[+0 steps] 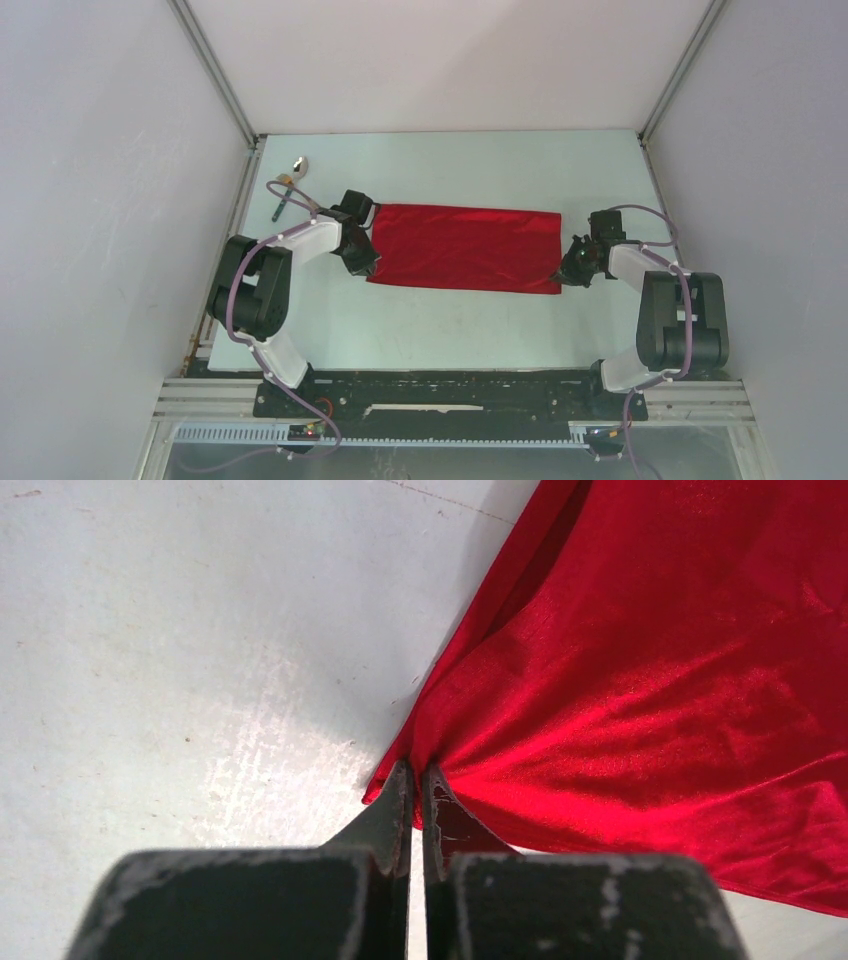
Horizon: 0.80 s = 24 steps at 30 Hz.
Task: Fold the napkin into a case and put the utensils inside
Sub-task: Fold and flatten the napkin at the center of the board.
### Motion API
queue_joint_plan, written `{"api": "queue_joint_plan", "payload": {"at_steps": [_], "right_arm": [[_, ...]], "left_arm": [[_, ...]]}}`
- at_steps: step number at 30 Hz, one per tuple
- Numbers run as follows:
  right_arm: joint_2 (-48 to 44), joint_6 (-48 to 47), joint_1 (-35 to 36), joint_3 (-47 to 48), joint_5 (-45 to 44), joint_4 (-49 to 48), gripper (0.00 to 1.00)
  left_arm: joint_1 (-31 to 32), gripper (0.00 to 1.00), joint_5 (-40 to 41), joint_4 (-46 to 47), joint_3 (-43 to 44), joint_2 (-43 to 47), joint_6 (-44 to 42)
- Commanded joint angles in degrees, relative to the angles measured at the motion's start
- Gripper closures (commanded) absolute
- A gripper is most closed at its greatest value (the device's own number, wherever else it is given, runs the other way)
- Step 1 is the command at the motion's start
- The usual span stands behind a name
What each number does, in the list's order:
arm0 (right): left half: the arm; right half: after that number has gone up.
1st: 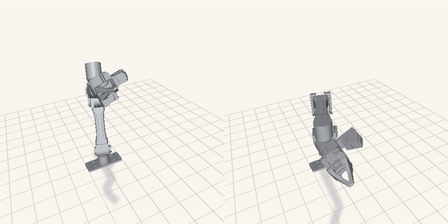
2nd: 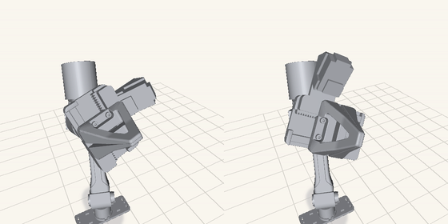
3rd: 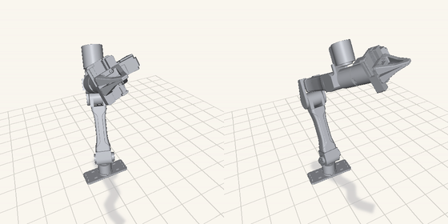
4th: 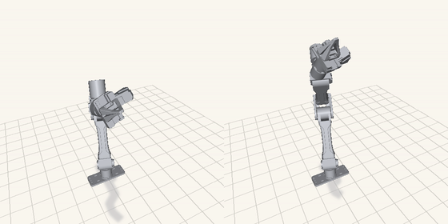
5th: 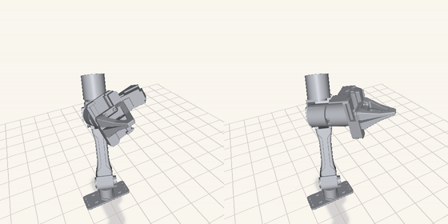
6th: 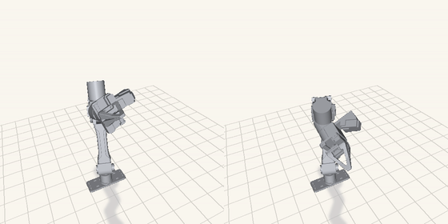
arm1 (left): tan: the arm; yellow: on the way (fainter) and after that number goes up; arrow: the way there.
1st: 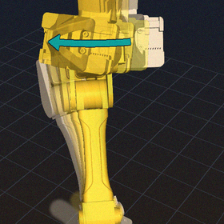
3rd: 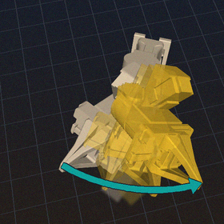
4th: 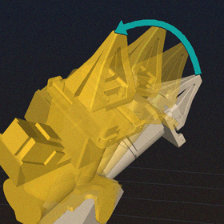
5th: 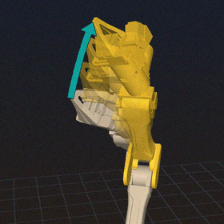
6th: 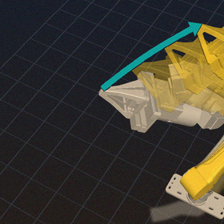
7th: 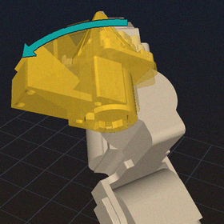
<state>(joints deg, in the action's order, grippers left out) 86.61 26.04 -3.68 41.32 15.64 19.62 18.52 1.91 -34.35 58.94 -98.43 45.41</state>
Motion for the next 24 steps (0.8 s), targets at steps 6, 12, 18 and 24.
{"api": "queue_joint_plan", "payload": {"at_steps": [6, 12, 18, 24], "right_arm": [[0.5, -1.1, -0.3, 0.2, -0.8, -1.3, 0.99], [-0.6, -1.2, -0.3, 0.2, -1.8, -0.9, 0.78], [-5.6, -1.3, 0.2, 2.0, -7.5, 5.1, 0.58], [-14.3, -2.5, 3.3, 2.5, -12.4, 8.2, 0.43]], "left_arm": [[0.0, 1.00, 2.0, -1.6, 1.9, -0.9, -1.2], [0.0, 0.84, 0.9, -2.2, 2.1, -0.1, -1.6], [0.0, 0.57, 2.6, -5.4, 2.0, 4.8, -2.9], [0.2, 0.42, 1.7, -7.6, 2.4, 11.2, -4.9]]}}
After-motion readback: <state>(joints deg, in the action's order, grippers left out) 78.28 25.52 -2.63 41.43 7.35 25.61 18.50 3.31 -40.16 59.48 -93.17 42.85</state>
